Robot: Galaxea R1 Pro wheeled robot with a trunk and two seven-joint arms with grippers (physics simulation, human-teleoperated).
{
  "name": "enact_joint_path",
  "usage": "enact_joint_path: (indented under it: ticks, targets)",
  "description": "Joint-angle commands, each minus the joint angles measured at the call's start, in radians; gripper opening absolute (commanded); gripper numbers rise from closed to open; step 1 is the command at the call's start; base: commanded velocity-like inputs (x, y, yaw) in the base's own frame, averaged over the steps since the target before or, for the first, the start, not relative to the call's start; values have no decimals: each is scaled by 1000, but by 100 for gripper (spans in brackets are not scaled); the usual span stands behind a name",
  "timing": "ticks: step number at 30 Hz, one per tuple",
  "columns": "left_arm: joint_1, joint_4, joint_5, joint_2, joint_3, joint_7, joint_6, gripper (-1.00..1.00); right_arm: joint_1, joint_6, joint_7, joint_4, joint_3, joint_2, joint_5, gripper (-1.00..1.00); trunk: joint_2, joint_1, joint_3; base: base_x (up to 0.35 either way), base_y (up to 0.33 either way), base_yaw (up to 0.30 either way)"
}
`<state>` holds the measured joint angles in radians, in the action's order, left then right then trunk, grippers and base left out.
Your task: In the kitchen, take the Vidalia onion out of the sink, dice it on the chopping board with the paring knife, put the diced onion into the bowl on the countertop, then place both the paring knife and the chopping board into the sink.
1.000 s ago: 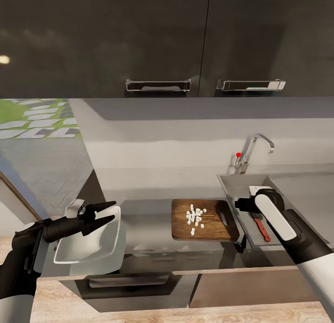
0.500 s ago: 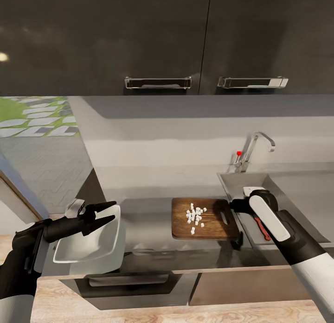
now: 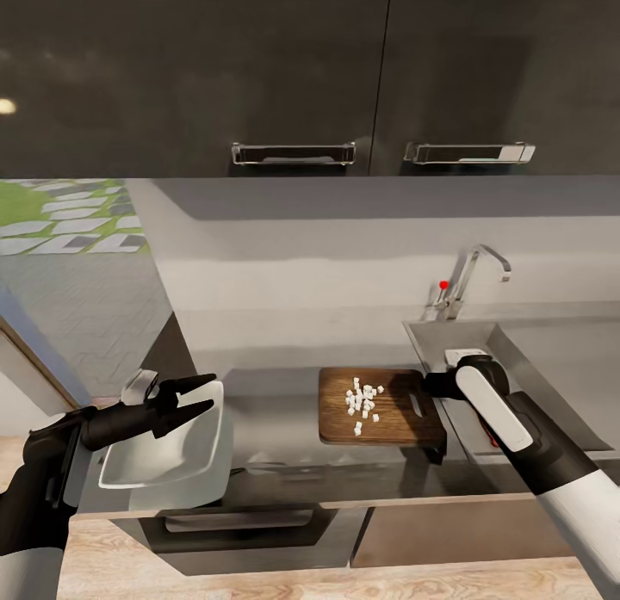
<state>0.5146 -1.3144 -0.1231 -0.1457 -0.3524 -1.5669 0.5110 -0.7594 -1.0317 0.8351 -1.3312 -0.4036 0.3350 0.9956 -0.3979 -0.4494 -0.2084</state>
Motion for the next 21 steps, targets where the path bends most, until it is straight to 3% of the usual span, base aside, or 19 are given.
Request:
enact_joint_path:
  ticks: [1,21]
  targets:
    - [1,0,0,0,0,-4,11,100,-1,-2,10,-1,-3,1,9,100,-2,-1,-2,0,0,0]
    - [1,1,0,0,0,-4,11,100,-1,-2,12,-1,-3,1,9,100,-2,-1,-18,0,0,0]
